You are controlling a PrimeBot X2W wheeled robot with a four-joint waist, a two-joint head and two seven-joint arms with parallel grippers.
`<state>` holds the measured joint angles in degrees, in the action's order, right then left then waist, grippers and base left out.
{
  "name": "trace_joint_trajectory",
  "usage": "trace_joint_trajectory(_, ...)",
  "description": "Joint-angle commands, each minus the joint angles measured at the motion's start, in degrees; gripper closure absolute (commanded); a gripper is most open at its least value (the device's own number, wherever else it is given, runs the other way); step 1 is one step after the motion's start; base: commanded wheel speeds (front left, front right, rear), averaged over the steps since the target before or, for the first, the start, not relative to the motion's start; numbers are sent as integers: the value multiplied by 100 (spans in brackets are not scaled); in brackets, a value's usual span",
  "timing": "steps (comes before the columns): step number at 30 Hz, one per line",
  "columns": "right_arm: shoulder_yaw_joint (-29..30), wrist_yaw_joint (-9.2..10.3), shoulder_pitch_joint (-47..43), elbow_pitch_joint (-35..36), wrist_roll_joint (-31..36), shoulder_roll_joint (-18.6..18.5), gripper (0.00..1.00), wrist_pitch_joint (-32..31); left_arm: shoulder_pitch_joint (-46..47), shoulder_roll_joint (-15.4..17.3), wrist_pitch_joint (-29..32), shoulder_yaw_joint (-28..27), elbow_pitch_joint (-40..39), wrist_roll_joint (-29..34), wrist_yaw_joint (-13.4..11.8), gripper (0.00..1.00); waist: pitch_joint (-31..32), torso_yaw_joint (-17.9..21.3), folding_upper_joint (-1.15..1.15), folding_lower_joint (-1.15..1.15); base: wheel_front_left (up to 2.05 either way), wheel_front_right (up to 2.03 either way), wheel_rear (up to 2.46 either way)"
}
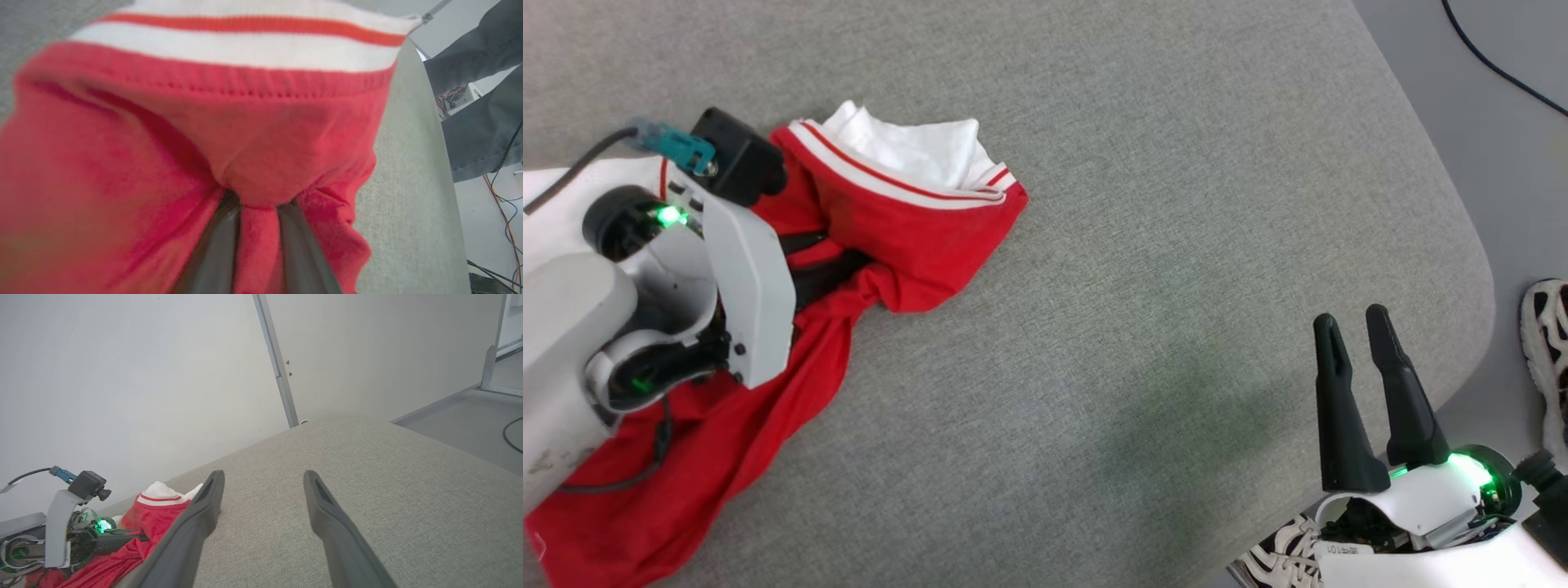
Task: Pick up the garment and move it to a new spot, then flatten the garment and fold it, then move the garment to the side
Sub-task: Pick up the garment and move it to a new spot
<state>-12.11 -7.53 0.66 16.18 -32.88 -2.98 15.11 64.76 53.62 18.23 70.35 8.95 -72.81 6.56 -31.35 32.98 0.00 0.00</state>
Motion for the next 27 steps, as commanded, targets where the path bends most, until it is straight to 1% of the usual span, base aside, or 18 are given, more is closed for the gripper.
trace_joint_trajectory(1, -36, 8, 34, 31, 4, 18, 0, 6, -471, 0, 325, 366, 339, 148, -59, 100, -111, 84, 0, 0, 0, 0, 0)
trace_joint_trajectory(3, -79, 8, 96, 46, 48, 18, 0, 6, -531, 47, 433, 416, 418, 241, -34, 100, -127, 81, 0, 0, 0, 0, 0)
trace_joint_trajectory(4, -107, 8, 134, 45, 72, 18, 0, 6, -540, 65, 438, 428, 441, 271, -32, 87, -129, 79, 0, 0, 0, 0, 0)
trace_joint_trajectory(5, -102, 8, 151, 45, 95, 16, 0, 6, -521, 48, 403, 433, 456, 330, -19, 58, -114, 41, 0, 0, 0, 0, 0)
trace_joint_trajectory(6, -93, 8, 159, 30, 139, 13, 0, 6, -471, 24, 331, 433, 457, 416, -9, 11, -97, -15, 0, 0, 0, 0, 0)
trace_joint_trajectory(7, -82, 8, 186, 6, 186, 14, 0, 6, -404, -4, 241, 424, 454, 498, -5, 0, -75, -82, 0, 0, 0, 0, 0)
trace_joint_trajectory(12, -39, 8, 384, -244, 519, 11, 0, 6, -94, -239, -240, 279, 359, 563, 33, 0, 175, -603, 0, 0, 0, 0, 0)
trace_joint_trajectory(14, -24, 8, 516, -380, 674, 8, 0, 6, 6, -305, -480, 169, 100, 311, 51, 0, 312, -836, 0, 0, 0, 0, 0)
trace_joint_trajectory(20, 52, 8, 861, -888, 1168, 2, 0, 6, 291, -155, -1215, -12, -730, -218, 85, 0, 732, -1602, 0, 0, 0, 0, 0)
trace_joint_trajectory(22, 104, 8, 961, -1063, 1288, 4, 0, 6, 246, -32, -1490, -41, -942, -386, 85, 0, 861, -1832, 0, 0, 0, 0, 0)
trace_joint_trajectory(24, 222, 8, 1042, -1255, 1429, 2, 0, 6, 120, 4, -1801, -39, -1079, -516, 85, 0, 1004, -2069, 0, 0, 0, 0, 0)
trace_joint_trajectory(27, 351, 8, 1129, -1514, 1607, 4, 0, 7, -124, 107, -2269, 29, -1077, -537, 86, 0, 1190, -2367, 0, 0, 0, 0, 0)
